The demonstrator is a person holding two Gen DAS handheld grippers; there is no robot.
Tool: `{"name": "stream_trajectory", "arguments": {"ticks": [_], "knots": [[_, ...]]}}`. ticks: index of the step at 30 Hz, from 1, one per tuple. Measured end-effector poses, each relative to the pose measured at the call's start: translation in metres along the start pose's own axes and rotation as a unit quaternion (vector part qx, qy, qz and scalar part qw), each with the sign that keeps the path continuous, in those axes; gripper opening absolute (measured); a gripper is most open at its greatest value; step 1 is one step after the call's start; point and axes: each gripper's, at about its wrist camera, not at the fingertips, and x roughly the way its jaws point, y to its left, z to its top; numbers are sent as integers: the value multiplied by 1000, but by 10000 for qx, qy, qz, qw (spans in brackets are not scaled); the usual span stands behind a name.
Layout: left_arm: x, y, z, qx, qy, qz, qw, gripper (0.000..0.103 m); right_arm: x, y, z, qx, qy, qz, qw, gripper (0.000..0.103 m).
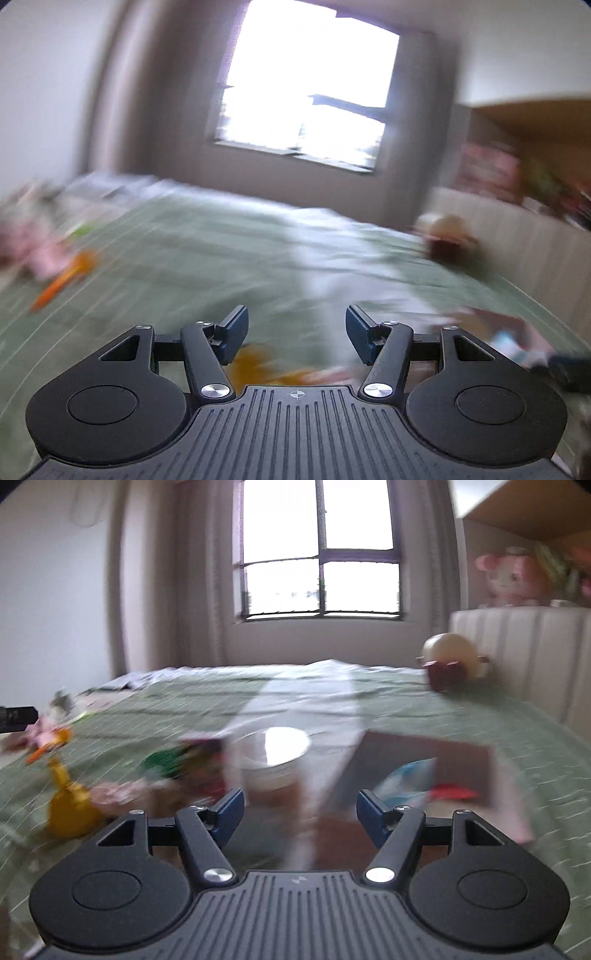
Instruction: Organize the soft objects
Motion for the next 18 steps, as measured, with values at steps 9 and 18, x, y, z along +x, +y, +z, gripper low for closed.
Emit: {"name": "stream_trajectory", "arguments": {"ticks": [9,18], "knots": [[0,22,-31,151,199,-479,9985,63,-8,87,-29,-1020,91,299,9943,68],[49,-61,-65,1080,-42,685,9918,64,-9,95,-49,-1206,297,143,9922,68]]}}
